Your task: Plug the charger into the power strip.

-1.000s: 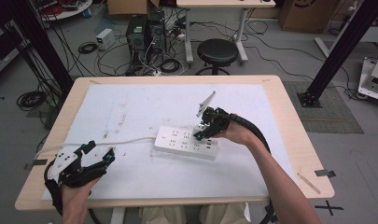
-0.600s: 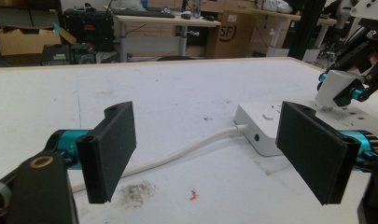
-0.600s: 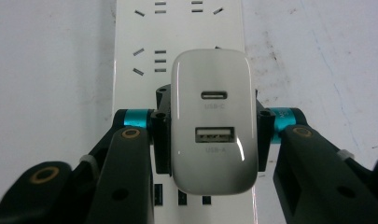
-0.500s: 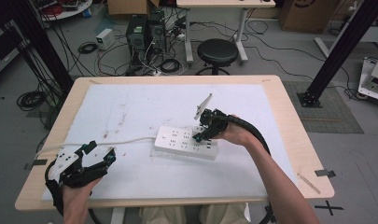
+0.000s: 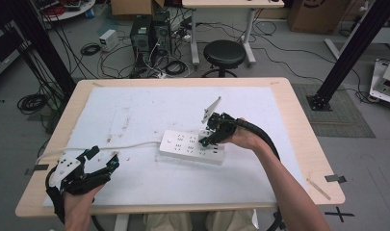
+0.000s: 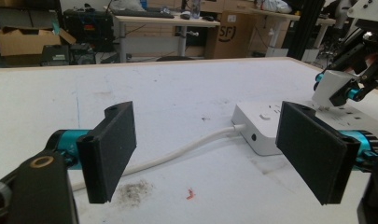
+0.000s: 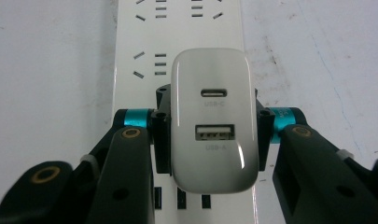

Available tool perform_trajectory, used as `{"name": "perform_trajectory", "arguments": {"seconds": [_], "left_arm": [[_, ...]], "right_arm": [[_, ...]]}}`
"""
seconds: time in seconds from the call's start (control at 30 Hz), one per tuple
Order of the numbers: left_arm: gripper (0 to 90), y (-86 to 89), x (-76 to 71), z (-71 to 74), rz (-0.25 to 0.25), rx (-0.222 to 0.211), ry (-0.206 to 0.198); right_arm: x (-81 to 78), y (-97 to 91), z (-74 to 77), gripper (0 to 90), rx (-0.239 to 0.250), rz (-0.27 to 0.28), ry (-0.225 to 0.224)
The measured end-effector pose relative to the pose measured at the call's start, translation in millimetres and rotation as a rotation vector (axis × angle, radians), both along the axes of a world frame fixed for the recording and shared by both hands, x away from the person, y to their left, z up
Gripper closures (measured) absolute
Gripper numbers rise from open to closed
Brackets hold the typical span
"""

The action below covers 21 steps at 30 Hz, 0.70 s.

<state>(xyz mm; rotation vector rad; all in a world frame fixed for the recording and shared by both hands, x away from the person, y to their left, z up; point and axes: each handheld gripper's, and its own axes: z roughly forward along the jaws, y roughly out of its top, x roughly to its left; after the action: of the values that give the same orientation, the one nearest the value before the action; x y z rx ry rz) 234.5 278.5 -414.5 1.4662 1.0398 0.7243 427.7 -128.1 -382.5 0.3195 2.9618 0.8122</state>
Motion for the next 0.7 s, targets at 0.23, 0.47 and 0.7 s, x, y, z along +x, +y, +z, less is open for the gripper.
{"name": "perform_trajectory", "arguments": {"seconds": [0.23,0.47,0.7], "left_arm": [[20.2,-0.7,1.8,-0.3,-0.002,-0.004,0.002],[20.2,-4.7,3.5,-0.1,-0.012,0.005,0.005],[20.3,-6.4,2.6,0.6,-0.017,0.003,0.004]], "right_arm": [[0.5,-2.7,-1.6,63.6,0.021,0.003,-0.002],[0.5,-1.4,-1.1,63.6,0.013,0.0,-0.003],[-4.5,-8.0,-4.8,63.6,0.061,-0.002,-0.033]]}}
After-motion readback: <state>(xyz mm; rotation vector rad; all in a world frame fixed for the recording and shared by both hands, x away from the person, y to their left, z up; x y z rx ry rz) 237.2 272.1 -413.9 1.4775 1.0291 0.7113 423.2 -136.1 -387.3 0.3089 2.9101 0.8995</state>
